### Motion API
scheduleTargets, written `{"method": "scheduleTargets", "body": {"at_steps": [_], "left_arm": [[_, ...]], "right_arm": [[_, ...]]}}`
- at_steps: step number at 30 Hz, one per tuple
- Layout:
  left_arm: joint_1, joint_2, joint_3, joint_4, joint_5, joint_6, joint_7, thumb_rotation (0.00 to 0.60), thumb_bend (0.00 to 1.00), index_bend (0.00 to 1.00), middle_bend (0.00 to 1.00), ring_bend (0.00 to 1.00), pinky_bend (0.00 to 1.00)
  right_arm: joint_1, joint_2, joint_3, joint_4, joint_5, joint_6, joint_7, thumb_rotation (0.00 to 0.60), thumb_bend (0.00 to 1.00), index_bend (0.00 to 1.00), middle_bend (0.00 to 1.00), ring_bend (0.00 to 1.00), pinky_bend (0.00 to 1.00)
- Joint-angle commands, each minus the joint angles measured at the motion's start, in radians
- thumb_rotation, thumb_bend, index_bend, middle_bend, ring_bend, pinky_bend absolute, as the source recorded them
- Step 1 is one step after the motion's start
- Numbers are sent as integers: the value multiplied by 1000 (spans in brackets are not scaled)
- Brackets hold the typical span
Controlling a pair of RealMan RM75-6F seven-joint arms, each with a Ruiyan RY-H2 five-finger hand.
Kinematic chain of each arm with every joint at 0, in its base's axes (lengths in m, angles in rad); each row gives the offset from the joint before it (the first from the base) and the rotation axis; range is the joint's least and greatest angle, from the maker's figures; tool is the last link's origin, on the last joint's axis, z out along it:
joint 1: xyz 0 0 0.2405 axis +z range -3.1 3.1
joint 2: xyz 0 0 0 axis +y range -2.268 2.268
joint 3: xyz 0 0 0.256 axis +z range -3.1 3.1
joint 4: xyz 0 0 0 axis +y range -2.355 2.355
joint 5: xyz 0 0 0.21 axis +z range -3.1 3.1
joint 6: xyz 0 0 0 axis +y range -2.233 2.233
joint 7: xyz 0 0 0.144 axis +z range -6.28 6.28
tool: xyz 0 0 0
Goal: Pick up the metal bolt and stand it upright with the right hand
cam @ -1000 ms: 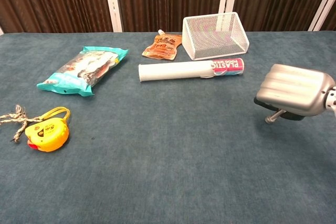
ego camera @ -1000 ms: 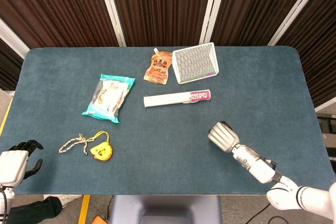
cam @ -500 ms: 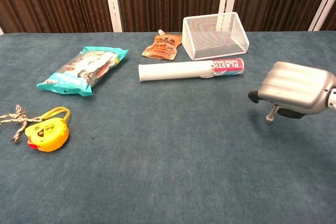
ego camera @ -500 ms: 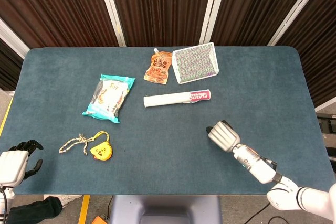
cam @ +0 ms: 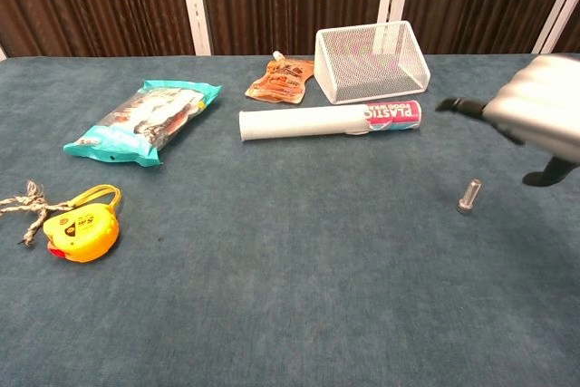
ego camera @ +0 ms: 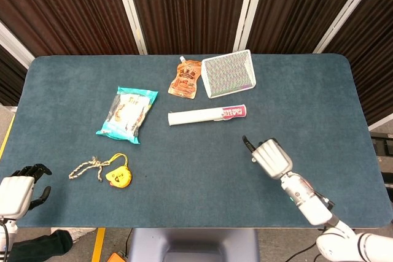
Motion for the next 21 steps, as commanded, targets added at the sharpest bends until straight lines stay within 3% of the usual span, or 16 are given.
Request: {"method": "scheduleTargets", "body": {"at_steps": [1, 5, 8, 10, 13, 18, 21], "left_arm": [[0, -1, 1, 0, -1, -3, 2, 600, 374, 409, 326, 333, 463], [-2, -3, 2, 2, -3, -8, 5, 600, 375, 409, 326, 333, 463], [-1, -3, 1, 4, -1, -3, 8, 600, 375, 409, 326, 333, 464], [1, -3, 1, 1, 1, 4, 13, 600, 375, 409, 326, 333, 463], [6, -2, -1, -2, 11, 22, 23, 600, 374, 410, 326, 333, 463], [8, -13, -4, 6, 40, 55, 51, 600, 375, 409, 326, 334, 463], [6, -28, -8, 22, 49, 66, 67, 600, 374, 407, 326, 334, 462]], "right_arm": [[-80, 63, 22, -95, -6, 141, 39, 600, 17, 225, 519, 638, 873], [-154, 101, 6, -119, -53, 261, 91, 600, 70, 269, 385, 405, 675], [-197, 130, -7, -123, -50, 296, 168, 600, 117, 263, 264, 197, 324], [-224, 149, -13, -111, -28, 299, 256, 600, 128, 229, 209, 124, 216], [-255, 176, -19, -90, 18, 270, 433, 600, 129, 159, 138, 44, 181], [-284, 195, -14, -1, 24, 249, 711, 600, 129, 93, 86, 7, 176], [-296, 194, -15, 48, 1, 259, 785, 600, 129, 85, 81, 2, 176]]}}
